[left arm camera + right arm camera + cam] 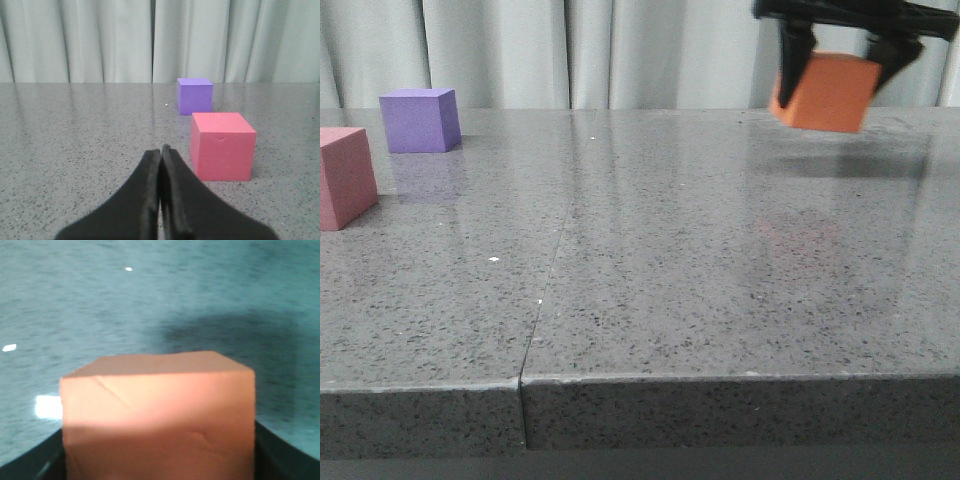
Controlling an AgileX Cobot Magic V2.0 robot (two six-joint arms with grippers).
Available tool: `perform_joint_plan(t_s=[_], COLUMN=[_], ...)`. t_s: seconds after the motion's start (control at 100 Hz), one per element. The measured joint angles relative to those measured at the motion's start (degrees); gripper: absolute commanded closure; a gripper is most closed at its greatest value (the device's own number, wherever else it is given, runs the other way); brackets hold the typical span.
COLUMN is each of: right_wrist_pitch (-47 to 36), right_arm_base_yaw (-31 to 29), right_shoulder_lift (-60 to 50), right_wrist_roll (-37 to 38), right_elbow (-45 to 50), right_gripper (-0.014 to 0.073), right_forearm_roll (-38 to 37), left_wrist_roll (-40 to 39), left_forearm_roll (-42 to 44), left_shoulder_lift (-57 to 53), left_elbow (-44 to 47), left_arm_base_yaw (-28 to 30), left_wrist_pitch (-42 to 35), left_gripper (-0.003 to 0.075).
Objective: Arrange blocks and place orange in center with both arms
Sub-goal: 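Lift the orange cube with the right gripper and carry it toward the table center, then set the orange cube down, open the right gripper and raise it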
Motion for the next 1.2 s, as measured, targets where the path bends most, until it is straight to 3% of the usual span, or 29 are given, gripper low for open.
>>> perform_joint_plan(t_s=[0.35, 0.69, 0.79, 0.95, 1.2], right_wrist_pitch=[0.4, 1.7, 1.9, 1.9, 1.9], right_arm_base_yaw=[8.2, 9.8, 9.8, 9.8, 9.8], right_shoulder_lift=[7.4, 12.8, 13.5, 14.0, 14.1], right_wrist_roll=[2.2, 5.7, 5.9, 6.0, 6.1], right_elbow=[-9.2, -14.3, -14.4, -14.4, -14.7], right_gripper=[0.0305, 0.0297, 0.0202, -0.007, -0.0049], right_forearm_roll=[8.2, 9.3, 9.4, 10.4, 11.3], left_wrist_roll=[0.0, 0.0, 0.0, 0.0, 0.0], left_forearm_roll=[0.0, 0.0, 0.0, 0.0, 0.0], left_shoulder_lift=[0.0, 0.0, 0.0, 0.0, 0.0], left_elbow=[0.0, 0.0, 0.0, 0.0, 0.0], left_arm_base_yaw=[0.0, 0.0, 0.0, 0.0, 0.0], left_wrist_pitch=[0.0, 0.0, 0.0, 0.0, 0.0], left_gripper=[0.0741, 0.0741, 0.0741, 0.0741, 0.0741])
